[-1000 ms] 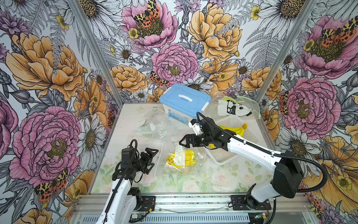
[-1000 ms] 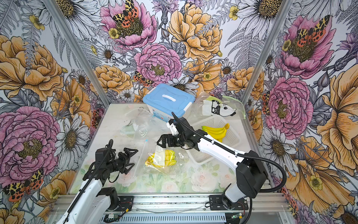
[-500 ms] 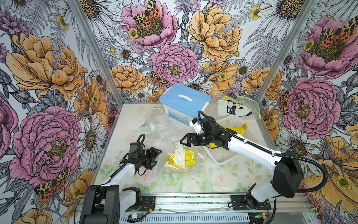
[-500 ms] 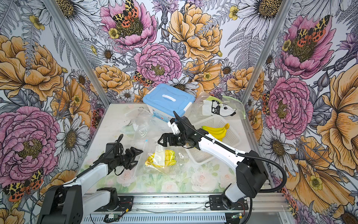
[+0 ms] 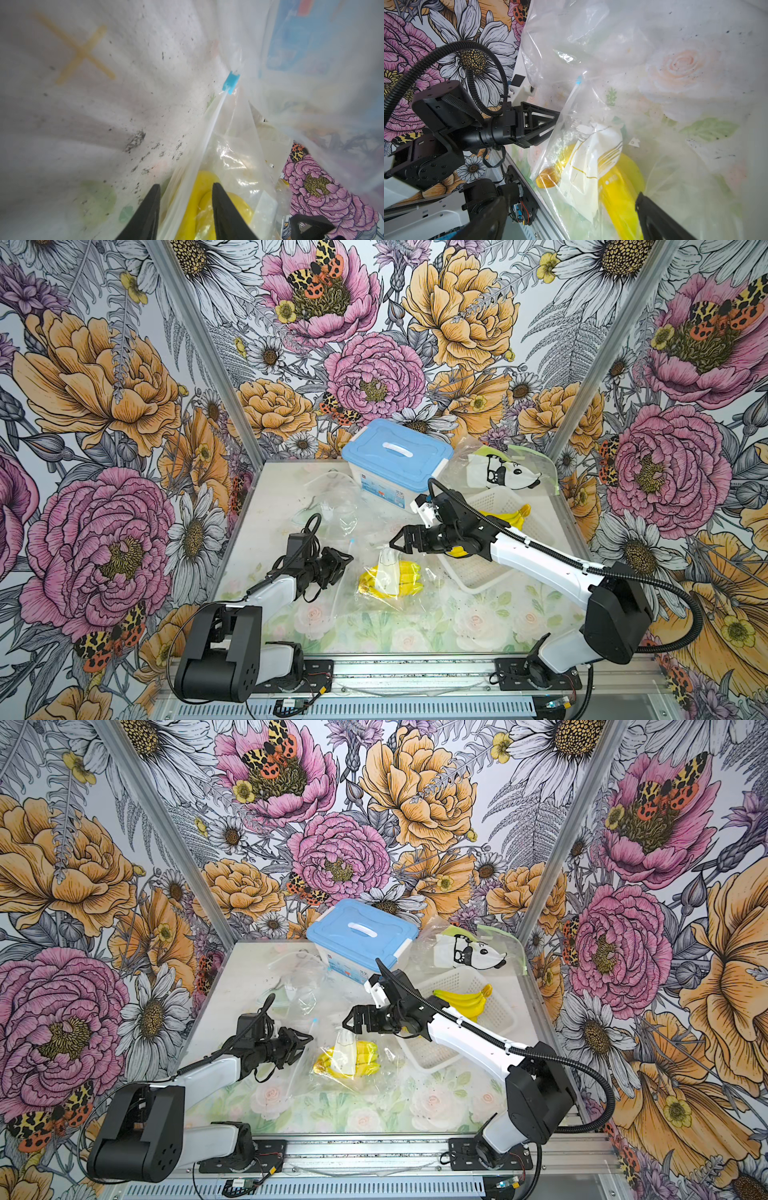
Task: Open the zip-top bag and take out the banana
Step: Pick up the zipper food storage bag at the center of the board.
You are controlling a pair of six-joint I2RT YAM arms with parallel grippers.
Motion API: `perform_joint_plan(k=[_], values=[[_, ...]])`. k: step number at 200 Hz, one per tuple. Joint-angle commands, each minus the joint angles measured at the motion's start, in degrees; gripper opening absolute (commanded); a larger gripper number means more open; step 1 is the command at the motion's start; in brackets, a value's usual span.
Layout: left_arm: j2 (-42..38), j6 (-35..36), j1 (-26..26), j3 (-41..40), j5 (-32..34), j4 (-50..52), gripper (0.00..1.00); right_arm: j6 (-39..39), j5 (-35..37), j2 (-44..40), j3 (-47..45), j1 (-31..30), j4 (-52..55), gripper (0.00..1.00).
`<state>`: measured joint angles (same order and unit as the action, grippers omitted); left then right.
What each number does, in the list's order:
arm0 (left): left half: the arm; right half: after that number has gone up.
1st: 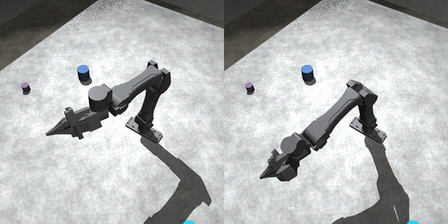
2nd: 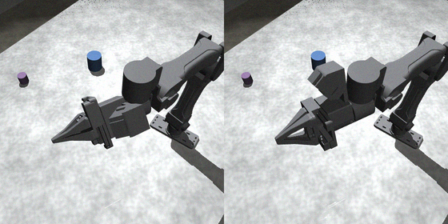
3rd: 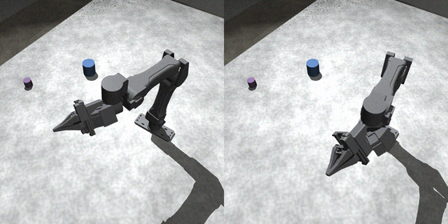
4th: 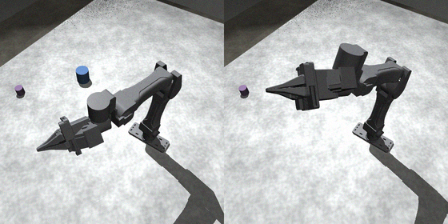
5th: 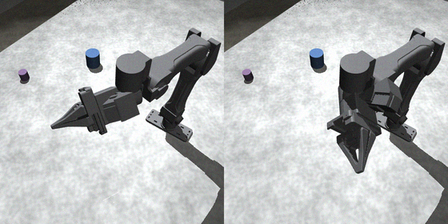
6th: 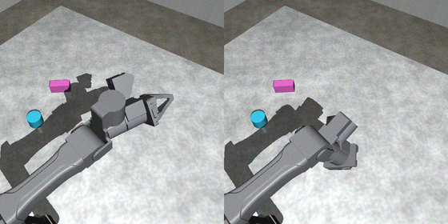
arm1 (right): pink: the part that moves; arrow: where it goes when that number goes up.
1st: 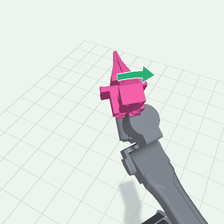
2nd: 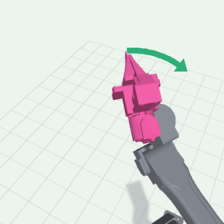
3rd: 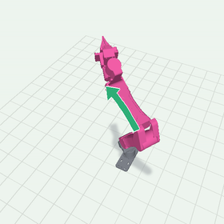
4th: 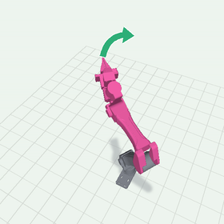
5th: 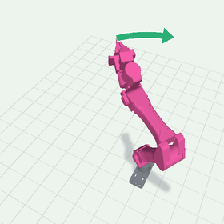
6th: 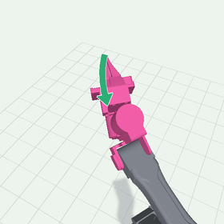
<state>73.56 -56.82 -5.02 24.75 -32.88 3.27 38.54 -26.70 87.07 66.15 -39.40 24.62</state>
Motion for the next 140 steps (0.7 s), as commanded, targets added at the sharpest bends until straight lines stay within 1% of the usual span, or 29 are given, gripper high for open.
perform_joint_plan(k=[1,38,69,95,111,140], values=[[-0.5,1.0,0.6,0.9,-0.9,-1.3,0.30,0.7,-0.6,-0.2,0.6,0.3,-0.4,1.00],[-1.7,2.0,0.6,1.9,-1.2,0.6,0.00,0.9,-0.6,-0.2,1.0,0.3,-0.4,1.00],[-5.2,1.8,0.9,2.6,-0.7,3.5,0.00,1.1,-0.9,-0.1,1.8,0.2,-0.4,0.99],[-10.9,0.3,0.7,4.5,0.6,8.3,0.00,1.2,-0.8,-0.3,2.1,0.2,-0.4,0.99],[-15.6,-2.6,0.3,5.5,1.8,10.3,0.00,1.2,-1.0,0.0,2.4,0.2,-0.4,1.00],[-24.0,-11.0,-0.6,5.8,4.4,10.8,0.00,1.2,-1.9,1.1,4.3,0.2,-0.3,0.99]])
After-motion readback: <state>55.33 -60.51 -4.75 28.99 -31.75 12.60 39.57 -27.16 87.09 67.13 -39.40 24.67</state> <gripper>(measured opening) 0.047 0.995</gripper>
